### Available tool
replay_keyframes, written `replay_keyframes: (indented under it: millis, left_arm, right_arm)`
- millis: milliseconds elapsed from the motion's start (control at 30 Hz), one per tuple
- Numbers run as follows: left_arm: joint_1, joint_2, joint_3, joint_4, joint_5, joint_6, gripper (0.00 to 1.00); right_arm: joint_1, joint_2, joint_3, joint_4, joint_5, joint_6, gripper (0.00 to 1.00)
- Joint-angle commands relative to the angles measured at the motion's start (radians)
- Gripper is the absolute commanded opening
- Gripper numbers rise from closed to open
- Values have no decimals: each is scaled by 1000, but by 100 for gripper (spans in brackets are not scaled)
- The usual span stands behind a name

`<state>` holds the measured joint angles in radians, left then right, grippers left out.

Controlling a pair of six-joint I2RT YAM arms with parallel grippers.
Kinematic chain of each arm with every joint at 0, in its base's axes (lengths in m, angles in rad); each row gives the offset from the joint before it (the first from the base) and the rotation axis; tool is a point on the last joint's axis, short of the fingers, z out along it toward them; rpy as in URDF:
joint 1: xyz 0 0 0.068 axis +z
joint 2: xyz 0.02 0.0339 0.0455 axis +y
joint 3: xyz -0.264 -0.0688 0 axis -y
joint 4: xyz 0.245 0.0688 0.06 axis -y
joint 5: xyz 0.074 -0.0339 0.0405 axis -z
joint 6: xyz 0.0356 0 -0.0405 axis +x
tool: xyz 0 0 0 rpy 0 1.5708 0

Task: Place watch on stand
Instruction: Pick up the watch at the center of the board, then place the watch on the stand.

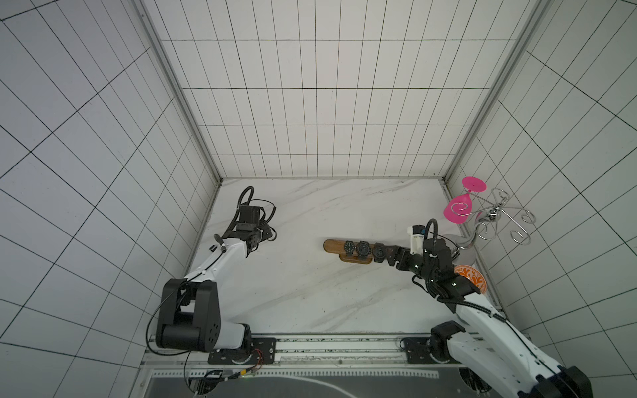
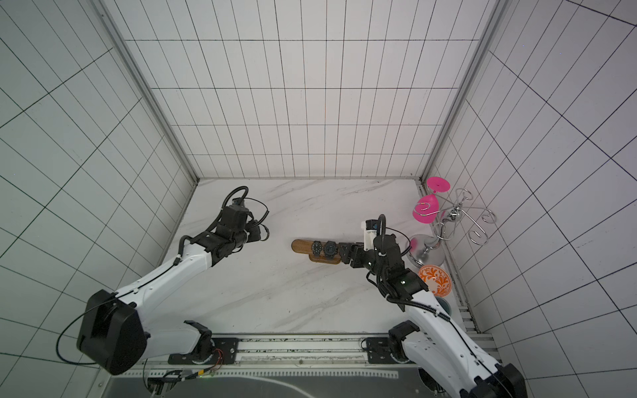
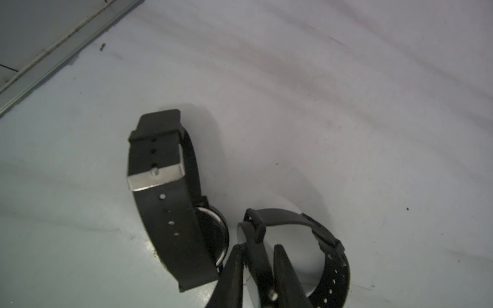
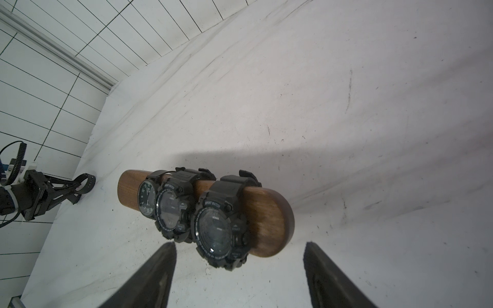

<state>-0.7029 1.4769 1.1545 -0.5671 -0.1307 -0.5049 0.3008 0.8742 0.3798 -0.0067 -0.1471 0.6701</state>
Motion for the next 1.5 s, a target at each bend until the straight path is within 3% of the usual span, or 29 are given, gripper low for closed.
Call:
replay_keyframes:
  millis: [0,133,233,367,567,767,967,1300,1467]
  left_arm:
    - [106,-151,-91,-1,-117,-35,52]
    - [271,-342,-254,53,-179,-24,55]
    - [423,-404,-312,51,-142,-30,56]
    - [616,-410,-356,53,-59,-42,54]
    - [819,-371,-439,116,5,-78,53]
    - [887,-231,-417,135,-5,-50,51]
    - [993,-101,-388,163,98,-34,42]
    - [995,13,-348,213,75,-24,38]
    - [996,70,-312,225,72,-18,29]
  right_arm:
    - [-9,-42,86,-87,76,-74,78]
    - [-11,-71,120,-107,81,-119,78]
    - [-11,-78,140,-108,52,-138,78]
    - [-11,-71,150,-104,5,-158,77]
    - [-11,-75,144,-103,-28,-168,77]
    - [-11,-71,123,-79,-39,-159,77]
    - [-11,-54,120,-63,-60,-161,77]
    - [15,-58,107,-52,-40,-175,77]
    - [21,-60,97,-49,-42,-170,77]
